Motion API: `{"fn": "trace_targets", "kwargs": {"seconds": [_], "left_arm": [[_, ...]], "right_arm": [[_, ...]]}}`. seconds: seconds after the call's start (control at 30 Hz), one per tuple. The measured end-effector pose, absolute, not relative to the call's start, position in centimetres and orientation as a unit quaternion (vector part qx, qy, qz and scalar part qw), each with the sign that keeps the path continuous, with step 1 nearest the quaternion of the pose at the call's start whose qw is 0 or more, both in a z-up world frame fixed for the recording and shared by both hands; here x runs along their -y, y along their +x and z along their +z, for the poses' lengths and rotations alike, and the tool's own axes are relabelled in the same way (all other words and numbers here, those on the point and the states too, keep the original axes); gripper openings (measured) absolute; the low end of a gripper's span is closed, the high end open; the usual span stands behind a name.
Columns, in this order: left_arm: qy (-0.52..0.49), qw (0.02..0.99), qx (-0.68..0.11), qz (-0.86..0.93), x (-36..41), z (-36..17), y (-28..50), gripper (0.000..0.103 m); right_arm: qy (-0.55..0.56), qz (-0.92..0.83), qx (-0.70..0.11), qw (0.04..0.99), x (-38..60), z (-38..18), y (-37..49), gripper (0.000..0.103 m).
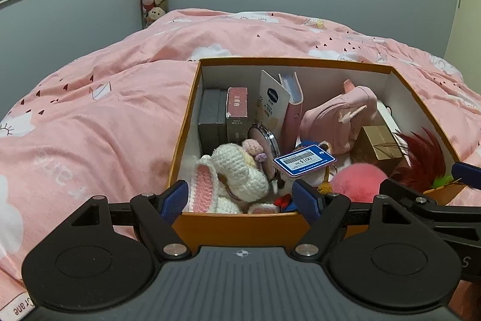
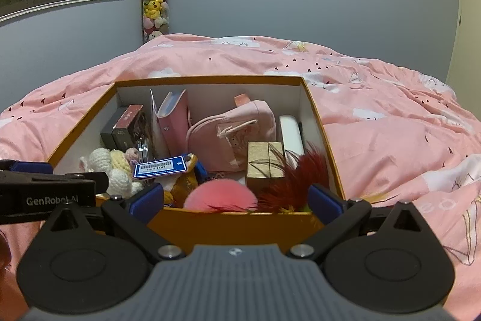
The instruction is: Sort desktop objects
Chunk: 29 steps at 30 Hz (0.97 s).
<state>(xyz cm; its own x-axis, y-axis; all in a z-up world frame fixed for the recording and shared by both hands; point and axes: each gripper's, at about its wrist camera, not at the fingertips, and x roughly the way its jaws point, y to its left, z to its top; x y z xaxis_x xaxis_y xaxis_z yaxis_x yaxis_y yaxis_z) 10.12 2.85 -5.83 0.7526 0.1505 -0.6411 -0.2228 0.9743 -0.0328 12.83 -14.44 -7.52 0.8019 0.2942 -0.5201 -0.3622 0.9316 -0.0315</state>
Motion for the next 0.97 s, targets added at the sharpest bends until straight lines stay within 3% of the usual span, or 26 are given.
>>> {"fn": "trace_targets", "kwargs": {"seconds": [0.97], "left_arm": [[-0.059, 0.933, -0.342, 0.101, -3.04, -6.09, 10.25, 0.092]], "right_arm": [[-0.069, 0.16, -0.261, 0.949, 14.15, -7.98, 13.16, 0.102]]}}
